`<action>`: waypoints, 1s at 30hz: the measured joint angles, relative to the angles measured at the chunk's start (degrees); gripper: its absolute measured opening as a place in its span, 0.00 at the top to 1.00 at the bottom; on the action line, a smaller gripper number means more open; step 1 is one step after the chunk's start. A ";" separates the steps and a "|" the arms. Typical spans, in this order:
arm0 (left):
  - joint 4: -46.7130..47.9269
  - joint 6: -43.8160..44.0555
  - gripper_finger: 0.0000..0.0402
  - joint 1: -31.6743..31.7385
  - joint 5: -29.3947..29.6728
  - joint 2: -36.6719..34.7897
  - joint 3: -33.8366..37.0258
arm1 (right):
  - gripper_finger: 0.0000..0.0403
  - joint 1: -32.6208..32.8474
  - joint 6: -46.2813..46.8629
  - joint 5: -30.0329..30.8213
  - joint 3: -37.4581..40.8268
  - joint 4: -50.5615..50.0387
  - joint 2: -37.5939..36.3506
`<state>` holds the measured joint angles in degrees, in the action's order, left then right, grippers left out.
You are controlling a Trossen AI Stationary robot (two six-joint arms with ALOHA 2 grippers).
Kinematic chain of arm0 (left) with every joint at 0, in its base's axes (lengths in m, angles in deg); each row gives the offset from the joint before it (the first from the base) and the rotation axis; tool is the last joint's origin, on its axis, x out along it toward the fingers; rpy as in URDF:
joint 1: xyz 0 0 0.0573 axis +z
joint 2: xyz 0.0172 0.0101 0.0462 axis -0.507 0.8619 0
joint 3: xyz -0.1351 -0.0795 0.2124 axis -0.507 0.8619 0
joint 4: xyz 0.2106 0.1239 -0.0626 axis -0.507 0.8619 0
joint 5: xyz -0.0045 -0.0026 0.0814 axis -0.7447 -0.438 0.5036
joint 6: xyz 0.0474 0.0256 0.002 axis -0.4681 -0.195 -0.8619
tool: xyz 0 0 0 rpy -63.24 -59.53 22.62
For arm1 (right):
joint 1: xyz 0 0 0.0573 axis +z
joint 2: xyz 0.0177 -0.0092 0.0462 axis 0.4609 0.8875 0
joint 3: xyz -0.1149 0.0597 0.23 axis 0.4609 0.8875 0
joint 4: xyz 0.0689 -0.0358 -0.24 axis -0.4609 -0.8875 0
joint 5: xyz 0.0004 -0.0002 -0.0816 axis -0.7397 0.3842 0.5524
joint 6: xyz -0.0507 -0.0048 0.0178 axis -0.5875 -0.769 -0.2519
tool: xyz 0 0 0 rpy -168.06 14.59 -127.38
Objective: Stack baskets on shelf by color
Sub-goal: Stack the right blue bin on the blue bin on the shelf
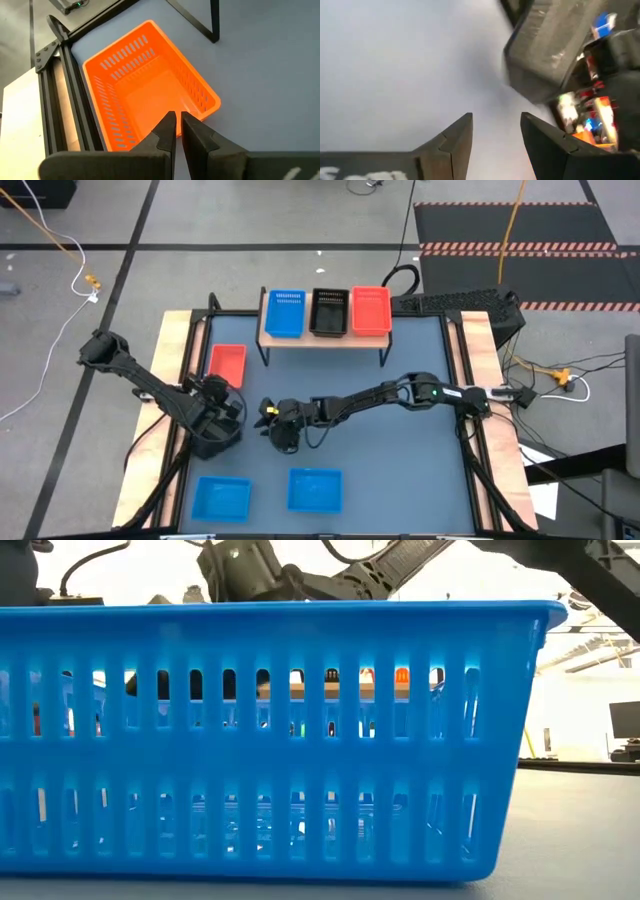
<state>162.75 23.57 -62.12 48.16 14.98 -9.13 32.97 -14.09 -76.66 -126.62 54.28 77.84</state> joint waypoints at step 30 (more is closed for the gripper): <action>-3.28 -3.09 0.92 0.00 -0.14 0.02 0.01 | 0.60 -1.21 40.37 8.51 0.13 -24.07 -9.27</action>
<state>159.47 20.48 -62.12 48.02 15.01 -9.13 31.76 26.28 -68.15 -126.50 30.22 68.57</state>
